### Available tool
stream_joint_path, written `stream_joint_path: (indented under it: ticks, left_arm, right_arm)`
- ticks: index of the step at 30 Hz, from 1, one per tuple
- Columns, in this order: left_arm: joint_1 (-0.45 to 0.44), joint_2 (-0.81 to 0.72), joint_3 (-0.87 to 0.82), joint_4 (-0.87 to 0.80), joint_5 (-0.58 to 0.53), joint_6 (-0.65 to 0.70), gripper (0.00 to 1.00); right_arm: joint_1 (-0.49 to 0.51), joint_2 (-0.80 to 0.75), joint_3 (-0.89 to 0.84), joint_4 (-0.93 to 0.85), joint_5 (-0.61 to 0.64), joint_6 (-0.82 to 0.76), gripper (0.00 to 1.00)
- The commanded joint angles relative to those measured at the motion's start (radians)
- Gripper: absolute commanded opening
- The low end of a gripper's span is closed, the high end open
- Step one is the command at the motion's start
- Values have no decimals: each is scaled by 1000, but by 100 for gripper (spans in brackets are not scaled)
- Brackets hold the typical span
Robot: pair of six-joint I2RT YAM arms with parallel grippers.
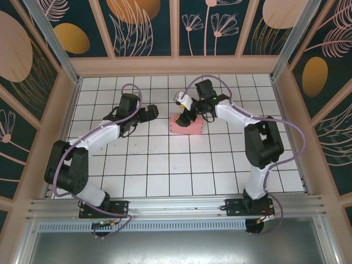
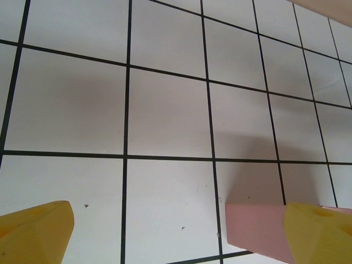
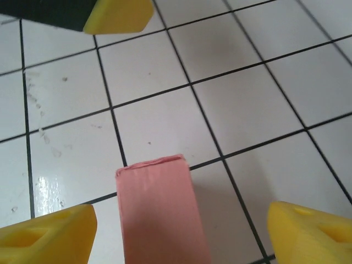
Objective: Fold the paper box
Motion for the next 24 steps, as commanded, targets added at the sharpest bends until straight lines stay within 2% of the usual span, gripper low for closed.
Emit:
stream_joint_path:
  ticks: [1,5,8,11,20,24]
  left_arm:
    - [6,-4,-11,11,6,21,97]
    - [5,-1,-13,12,6,26,97]
    - [4,2,-13,8,4,30,97]
    - [5,8,-13,7,5,32,97]
    - [5,30,-5,7,19,32,97]
    - [5,32,-3,7,12,36,97]
  right_arm:
    - [21,46,72,-152,17,-70,75]
    - [33,77,100,-187,61,-84,59]
    - [39,79,103,-191,86,-98,55]
    - [45,71,97,-178,117,-100,46]
    - [50,28,66,-128,235,-78,41]
    - [49,-7,20,-26,394,-39,41]
